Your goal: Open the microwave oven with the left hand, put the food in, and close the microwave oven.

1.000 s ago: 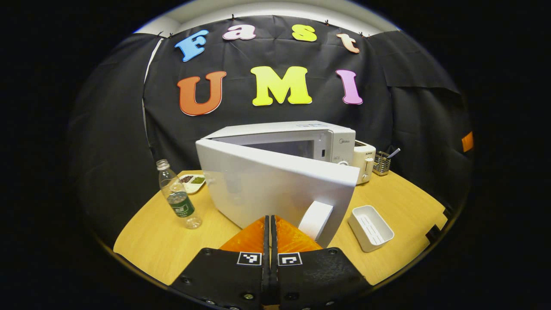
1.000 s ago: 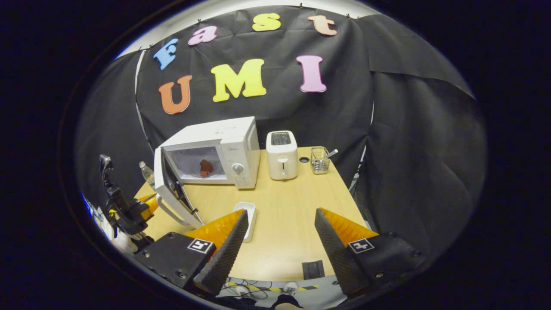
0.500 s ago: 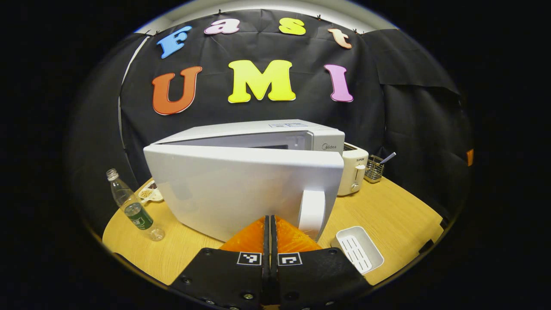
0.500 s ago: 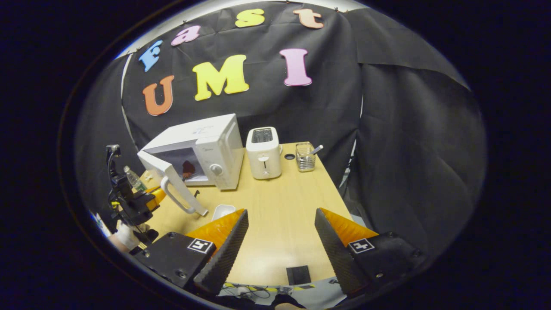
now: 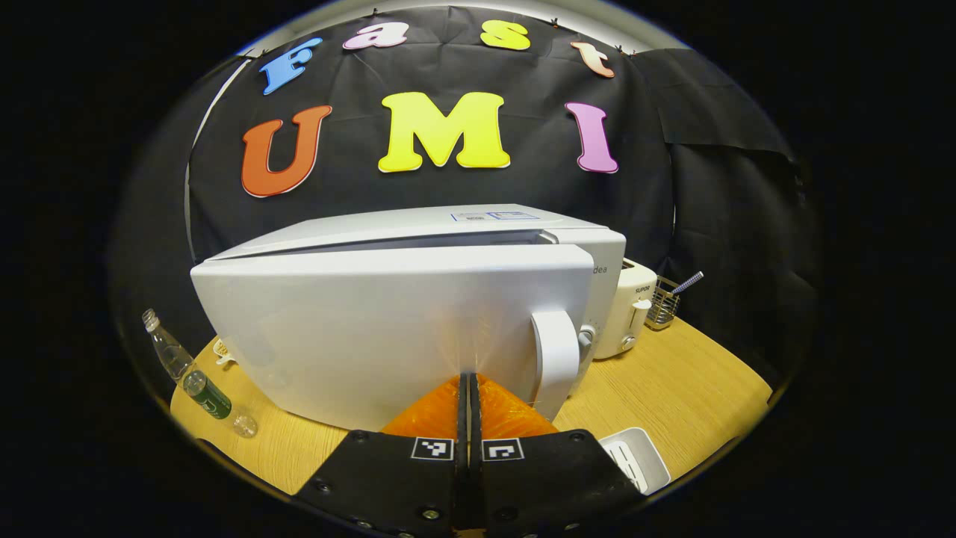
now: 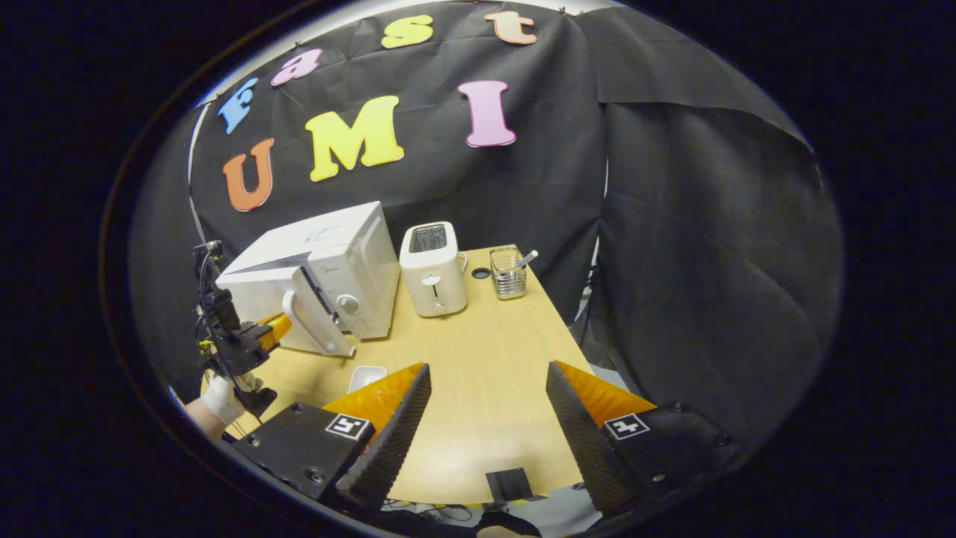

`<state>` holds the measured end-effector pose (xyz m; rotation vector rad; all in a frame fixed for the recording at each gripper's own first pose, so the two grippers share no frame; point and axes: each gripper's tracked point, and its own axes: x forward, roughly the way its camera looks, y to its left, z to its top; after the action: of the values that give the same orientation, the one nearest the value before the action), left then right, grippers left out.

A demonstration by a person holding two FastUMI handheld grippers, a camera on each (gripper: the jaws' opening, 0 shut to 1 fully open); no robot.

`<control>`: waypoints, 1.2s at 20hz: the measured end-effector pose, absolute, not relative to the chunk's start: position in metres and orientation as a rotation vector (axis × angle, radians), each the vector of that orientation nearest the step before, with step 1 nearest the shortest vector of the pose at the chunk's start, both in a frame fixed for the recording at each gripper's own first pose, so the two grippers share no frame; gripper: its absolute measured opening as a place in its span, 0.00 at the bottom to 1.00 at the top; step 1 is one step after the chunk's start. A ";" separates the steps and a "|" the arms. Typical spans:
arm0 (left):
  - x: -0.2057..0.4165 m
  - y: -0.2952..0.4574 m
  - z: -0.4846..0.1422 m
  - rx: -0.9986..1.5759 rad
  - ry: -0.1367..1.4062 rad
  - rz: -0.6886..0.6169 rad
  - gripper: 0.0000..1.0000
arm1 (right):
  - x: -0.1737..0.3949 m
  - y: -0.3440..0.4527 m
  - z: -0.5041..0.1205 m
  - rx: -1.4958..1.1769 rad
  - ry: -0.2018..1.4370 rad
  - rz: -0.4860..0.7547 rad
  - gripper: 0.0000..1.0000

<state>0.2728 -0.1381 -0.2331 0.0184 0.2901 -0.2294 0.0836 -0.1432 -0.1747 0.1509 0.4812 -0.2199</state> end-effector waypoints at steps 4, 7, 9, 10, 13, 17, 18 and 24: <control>0.296 -0.141 -0.232 0.021 0.293 -0.220 0.00 | 0.090 -0.145 -0.173 0.159 0.484 -0.227 0.99; 0.297 -0.144 -0.233 0.021 0.292 -0.224 0.00 | 0.089 -0.146 -0.173 0.157 0.495 -0.234 0.99; 0.303 -0.144 -0.231 0.022 0.283 -0.216 0.00 | 0.089 -0.148 -0.173 0.153 0.496 -0.238 0.99; 0.304 -0.145 -0.235 0.010 0.305 -0.210 0.00 | 0.089 -0.148 -0.174 0.154 0.499 -0.239 0.99; 0.299 -0.148 -0.236 0.036 0.309 -0.187 0.00 | 0.091 -0.144 -0.170 0.154 0.500 -0.228 0.99; 0.271 -0.130 -0.226 0.040 0.300 -0.168 0.00 | 0.091 -0.138 -0.159 0.144 0.470 -0.222 0.99; 0.263 -0.123 -0.220 0.034 0.288 -0.162 0.00 | 0.091 -0.135 -0.157 0.149 0.461 -0.221 0.99; 0.219 -0.100 -0.209 0.059 0.263 -0.158 0.96 | 0.082 -0.113 -0.155 0.137 0.442 -0.228 0.99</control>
<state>0.2188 -0.0998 -0.2092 0.0593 0.2627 -0.1580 0.0816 -0.1132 -0.1550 0.1367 0.4424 -0.2282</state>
